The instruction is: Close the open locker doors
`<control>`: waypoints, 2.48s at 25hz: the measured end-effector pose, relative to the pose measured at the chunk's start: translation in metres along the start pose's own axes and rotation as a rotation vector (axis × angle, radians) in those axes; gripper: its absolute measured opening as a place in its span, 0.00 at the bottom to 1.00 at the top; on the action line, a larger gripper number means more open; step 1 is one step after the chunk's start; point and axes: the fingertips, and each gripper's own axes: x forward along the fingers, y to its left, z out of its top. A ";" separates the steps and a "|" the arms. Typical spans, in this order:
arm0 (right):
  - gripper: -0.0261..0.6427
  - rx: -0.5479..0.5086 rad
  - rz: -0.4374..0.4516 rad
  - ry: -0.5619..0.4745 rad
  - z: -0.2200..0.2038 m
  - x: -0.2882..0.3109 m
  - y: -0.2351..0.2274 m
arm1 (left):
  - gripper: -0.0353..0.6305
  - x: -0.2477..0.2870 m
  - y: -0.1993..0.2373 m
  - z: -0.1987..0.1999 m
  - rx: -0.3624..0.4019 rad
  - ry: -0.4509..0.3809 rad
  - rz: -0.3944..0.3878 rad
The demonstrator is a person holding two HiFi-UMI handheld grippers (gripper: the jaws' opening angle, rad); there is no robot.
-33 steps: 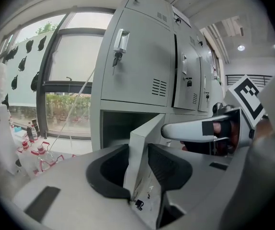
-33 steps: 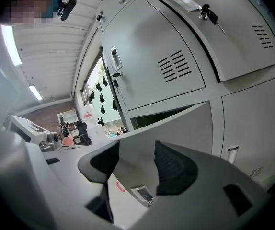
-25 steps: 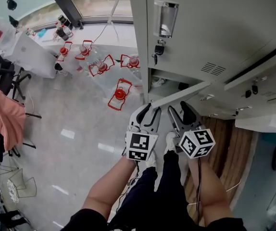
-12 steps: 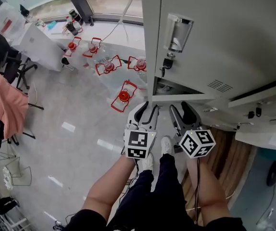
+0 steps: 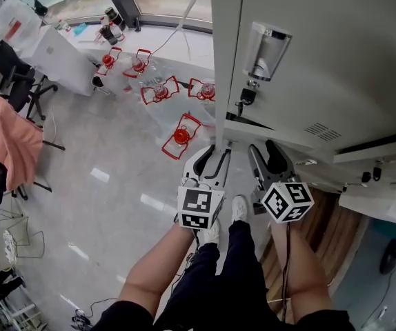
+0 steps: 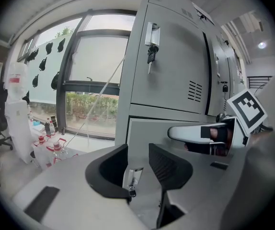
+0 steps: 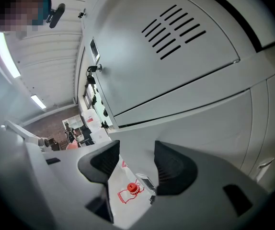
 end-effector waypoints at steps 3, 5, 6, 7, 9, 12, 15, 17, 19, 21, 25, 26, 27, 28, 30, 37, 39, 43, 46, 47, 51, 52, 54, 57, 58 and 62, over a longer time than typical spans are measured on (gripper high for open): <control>0.37 -0.008 0.001 -0.007 0.003 0.005 -0.003 | 0.29 -0.003 0.001 0.001 0.004 -0.002 -0.001; 0.37 -0.006 0.000 -0.014 0.005 0.008 -0.005 | 0.29 -0.005 0.001 0.003 0.009 -0.005 -0.002; 0.37 -0.003 -0.001 -0.017 0.007 0.009 -0.006 | 0.29 -0.007 0.001 0.004 0.010 -0.006 -0.003; 0.37 -0.001 -0.003 -0.019 0.008 0.010 -0.007 | 0.29 -0.008 0.002 0.005 0.012 -0.007 -0.003; 0.38 0.003 -0.005 -0.023 0.009 0.011 -0.008 | 0.29 -0.011 0.003 0.006 0.013 -0.010 -0.002; 0.38 0.004 -0.008 -0.026 0.010 0.013 -0.009 | 0.29 -0.012 0.004 0.006 0.012 -0.014 -0.004; 0.38 0.003 -0.008 -0.027 0.011 0.014 -0.009 | 0.29 -0.014 0.004 0.006 0.010 -0.014 -0.009; 0.38 0.000 -0.007 -0.026 0.011 0.014 -0.009 | 0.29 -0.016 0.003 0.006 0.011 -0.012 -0.013; 0.38 0.000 -0.006 -0.025 0.011 0.014 -0.009 | 0.29 -0.018 0.002 0.006 0.016 -0.011 -0.016; 0.38 0.001 -0.007 -0.024 0.010 0.013 -0.010 | 0.29 -0.021 0.002 0.007 0.019 -0.013 -0.019; 0.39 0.011 -0.009 -0.025 0.012 0.012 -0.008 | 0.29 -0.028 0.000 0.012 0.023 -0.022 -0.026; 0.39 0.016 -0.012 -0.030 0.013 0.010 -0.009 | 0.29 -0.030 -0.001 0.014 0.024 -0.026 -0.028; 0.40 0.018 -0.015 -0.035 0.015 0.008 -0.008 | 0.29 -0.033 -0.003 0.016 0.025 -0.030 -0.031; 0.40 0.019 -0.017 -0.039 0.016 0.005 -0.008 | 0.28 -0.035 -0.005 0.017 0.026 -0.035 -0.036; 0.40 0.014 -0.019 -0.046 0.017 -0.002 -0.005 | 0.27 -0.040 -0.010 0.020 0.025 -0.041 -0.056; 0.33 -0.057 -0.016 -0.100 0.032 -0.064 0.023 | 0.12 -0.070 -0.048 0.030 0.045 -0.060 -0.167; 0.26 -0.105 -0.023 -0.126 0.040 -0.093 0.031 | 0.09 -0.081 -0.067 0.034 0.055 -0.072 -0.220; 0.05 -0.198 -0.064 -0.182 0.046 -0.152 0.034 | 0.07 -0.094 -0.107 0.028 0.058 -0.084 -0.335; 0.05 -0.263 -0.117 -0.220 0.066 -0.211 0.036 | 0.07 -0.112 -0.150 0.042 0.052 -0.093 -0.421; 0.05 -0.278 -0.142 -0.235 0.077 -0.235 0.035 | 0.07 -0.119 -0.168 0.050 0.059 -0.102 -0.453; 0.05 -0.320 -0.231 -0.285 0.113 -0.332 0.040 | 0.07 -0.158 -0.244 0.078 0.088 -0.131 -0.565; 0.05 -0.327 -0.245 -0.292 0.117 -0.357 0.043 | 0.07 -0.173 -0.261 0.080 0.096 -0.134 -0.582; 0.05 -0.335 -0.268 -0.307 0.120 -0.406 0.048 | 0.07 -0.202 -0.296 0.082 0.116 -0.142 -0.609; 0.05 -0.346 -0.284 -0.334 0.118 -0.478 0.046 | 0.07 -0.240 -0.350 0.077 0.155 -0.170 -0.628; 0.05 -0.349 -0.284 -0.338 0.115 -0.501 0.044 | 0.07 -0.252 -0.367 0.074 0.162 -0.178 -0.627; 0.05 -0.359 -0.262 -0.324 0.091 -0.587 0.044 | 0.07 -0.308 -0.433 0.053 0.159 -0.197 -0.597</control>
